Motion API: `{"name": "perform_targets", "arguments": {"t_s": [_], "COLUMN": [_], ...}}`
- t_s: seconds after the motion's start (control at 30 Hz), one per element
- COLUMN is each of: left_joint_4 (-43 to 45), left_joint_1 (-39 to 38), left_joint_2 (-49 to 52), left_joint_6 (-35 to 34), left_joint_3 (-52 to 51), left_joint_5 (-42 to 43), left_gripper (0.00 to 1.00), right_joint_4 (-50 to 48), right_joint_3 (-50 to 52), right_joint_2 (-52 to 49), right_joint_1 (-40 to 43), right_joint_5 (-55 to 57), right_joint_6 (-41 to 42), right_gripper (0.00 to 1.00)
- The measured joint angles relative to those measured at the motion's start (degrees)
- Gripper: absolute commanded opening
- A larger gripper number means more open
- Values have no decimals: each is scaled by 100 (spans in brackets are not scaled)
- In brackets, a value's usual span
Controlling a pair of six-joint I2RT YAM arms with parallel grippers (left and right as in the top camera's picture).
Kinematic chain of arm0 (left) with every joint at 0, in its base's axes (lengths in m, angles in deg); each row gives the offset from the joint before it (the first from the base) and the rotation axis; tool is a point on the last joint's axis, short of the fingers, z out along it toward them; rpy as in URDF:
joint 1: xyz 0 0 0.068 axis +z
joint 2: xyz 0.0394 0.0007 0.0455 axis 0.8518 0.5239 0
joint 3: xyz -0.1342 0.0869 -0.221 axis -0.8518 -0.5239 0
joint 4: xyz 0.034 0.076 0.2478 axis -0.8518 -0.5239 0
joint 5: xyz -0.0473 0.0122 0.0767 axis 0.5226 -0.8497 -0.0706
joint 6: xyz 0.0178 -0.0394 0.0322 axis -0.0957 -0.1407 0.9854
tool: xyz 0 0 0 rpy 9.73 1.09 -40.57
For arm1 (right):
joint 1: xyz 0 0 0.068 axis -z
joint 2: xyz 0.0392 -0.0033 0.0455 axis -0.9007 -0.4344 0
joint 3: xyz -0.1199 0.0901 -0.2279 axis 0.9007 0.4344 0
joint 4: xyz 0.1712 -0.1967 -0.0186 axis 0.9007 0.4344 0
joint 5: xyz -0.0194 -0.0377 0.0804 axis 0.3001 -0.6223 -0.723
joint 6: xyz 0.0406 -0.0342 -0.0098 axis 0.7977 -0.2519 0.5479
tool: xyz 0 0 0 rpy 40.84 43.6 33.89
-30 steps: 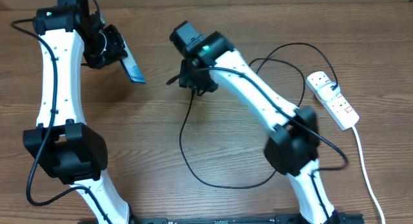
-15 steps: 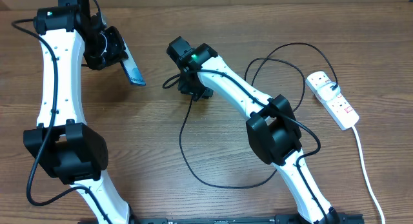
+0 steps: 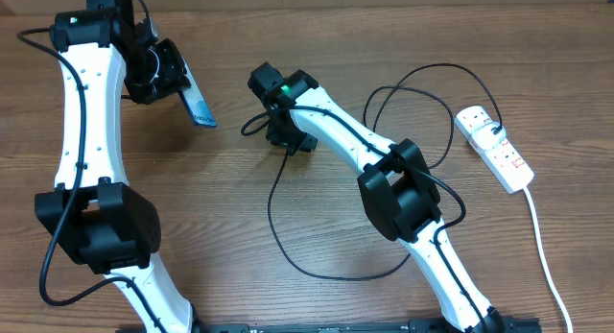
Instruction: Plug charger to phone and switch on socket
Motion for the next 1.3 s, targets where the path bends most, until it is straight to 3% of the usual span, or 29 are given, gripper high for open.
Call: {"name": "perform_targets", "arguments": {"t_s": [0.33, 0.5, 0.9, 1.3], "left_joint_4": [4, 0, 0, 0], "left_joint_1": [-22, -22, -22, -22], "left_joint_2": [0, 0, 0, 0], "left_joint_6": [0, 0, 0, 2], "left_joint_3": [0, 0, 0, 0], "left_joint_5": [11, 31, 70, 68], "left_gripper": [4, 4, 4, 4], "right_joint_4": [758, 686, 511, 468], "right_joint_3": [-28, -33, -33, -39], "right_joint_2": [-2, -2, -11, -22], "right_joint_1": [0, 0, -2, -2], "right_joint_5": [109, 42, -39, -46], "right_joint_6": [352, 404, 431, 428], "right_gripper": [38, 24, 10, 8]}}
